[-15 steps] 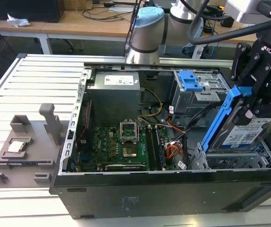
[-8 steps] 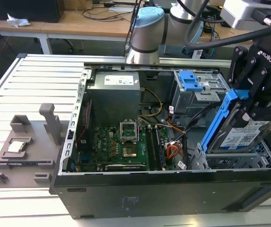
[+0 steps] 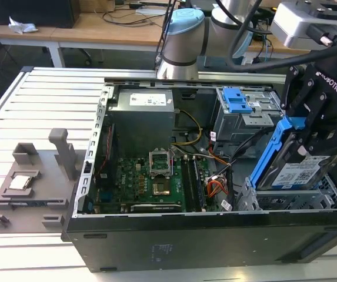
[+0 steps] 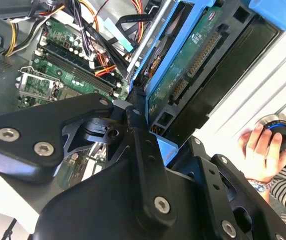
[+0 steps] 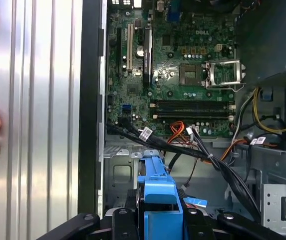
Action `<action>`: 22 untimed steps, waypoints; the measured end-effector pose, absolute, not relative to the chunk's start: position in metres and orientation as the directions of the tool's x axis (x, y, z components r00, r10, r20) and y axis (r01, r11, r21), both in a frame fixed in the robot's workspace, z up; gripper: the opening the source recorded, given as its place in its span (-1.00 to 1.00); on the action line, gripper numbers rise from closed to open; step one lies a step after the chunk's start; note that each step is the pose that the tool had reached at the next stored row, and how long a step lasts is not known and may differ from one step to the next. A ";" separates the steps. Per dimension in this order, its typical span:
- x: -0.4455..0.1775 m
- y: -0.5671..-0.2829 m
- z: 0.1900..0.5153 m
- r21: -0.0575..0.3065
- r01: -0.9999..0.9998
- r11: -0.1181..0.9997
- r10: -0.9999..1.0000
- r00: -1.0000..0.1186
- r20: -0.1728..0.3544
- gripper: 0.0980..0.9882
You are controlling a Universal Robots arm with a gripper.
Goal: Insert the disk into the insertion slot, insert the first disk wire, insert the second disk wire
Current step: 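Insert the disk into the insertion slot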
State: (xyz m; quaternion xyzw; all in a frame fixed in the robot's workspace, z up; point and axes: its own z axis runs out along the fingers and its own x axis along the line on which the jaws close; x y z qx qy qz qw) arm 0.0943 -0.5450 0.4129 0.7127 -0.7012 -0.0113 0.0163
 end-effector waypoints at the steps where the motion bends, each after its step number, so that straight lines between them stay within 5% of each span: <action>1: 0.094 -0.545 0.413 0.039 -0.999 -0.016 -1.000 0.016 0.007 -0.39; 22: 0.094 -0.545 0.398 0.039 -0.999 -0.016 -1.000 0.017 0.007 -0.37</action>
